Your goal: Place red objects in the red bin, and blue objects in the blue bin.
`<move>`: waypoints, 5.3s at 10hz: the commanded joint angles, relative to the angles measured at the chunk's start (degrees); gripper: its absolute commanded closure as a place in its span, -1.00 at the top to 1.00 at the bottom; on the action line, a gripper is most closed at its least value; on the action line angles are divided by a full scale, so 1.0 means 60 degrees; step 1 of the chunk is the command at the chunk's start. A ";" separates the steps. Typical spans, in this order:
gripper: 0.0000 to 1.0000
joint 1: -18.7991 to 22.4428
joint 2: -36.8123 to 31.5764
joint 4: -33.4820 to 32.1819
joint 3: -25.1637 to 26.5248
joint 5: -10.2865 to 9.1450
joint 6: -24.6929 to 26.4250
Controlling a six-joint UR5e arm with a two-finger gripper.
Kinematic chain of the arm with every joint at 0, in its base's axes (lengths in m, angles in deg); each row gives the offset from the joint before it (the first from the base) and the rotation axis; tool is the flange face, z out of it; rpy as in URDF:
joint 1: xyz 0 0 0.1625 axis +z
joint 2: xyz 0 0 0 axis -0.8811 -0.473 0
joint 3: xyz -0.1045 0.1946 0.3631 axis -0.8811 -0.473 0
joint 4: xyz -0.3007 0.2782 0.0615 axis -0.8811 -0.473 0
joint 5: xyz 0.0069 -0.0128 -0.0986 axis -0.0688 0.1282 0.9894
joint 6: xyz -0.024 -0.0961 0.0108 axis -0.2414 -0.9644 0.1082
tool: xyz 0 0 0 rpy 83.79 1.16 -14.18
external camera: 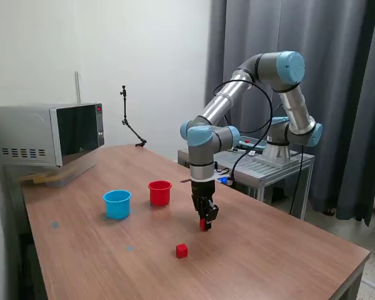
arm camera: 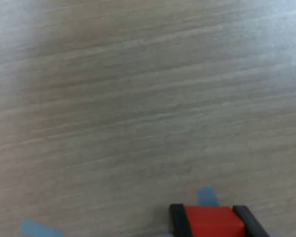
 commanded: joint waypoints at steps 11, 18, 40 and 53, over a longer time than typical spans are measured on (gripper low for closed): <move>-1.00 -0.1747 -0.1579 0.2078 -0.0209 0.0098 -0.1656; -1.00 -0.2786 -0.1535 0.2064 -0.0194 0.0098 -0.1627; 1.00 -0.3169 -0.0831 0.1785 -0.0867 0.0391 -0.1568; 1.00 0.0082 -0.0861 0.2298 -0.2889 0.0244 0.0803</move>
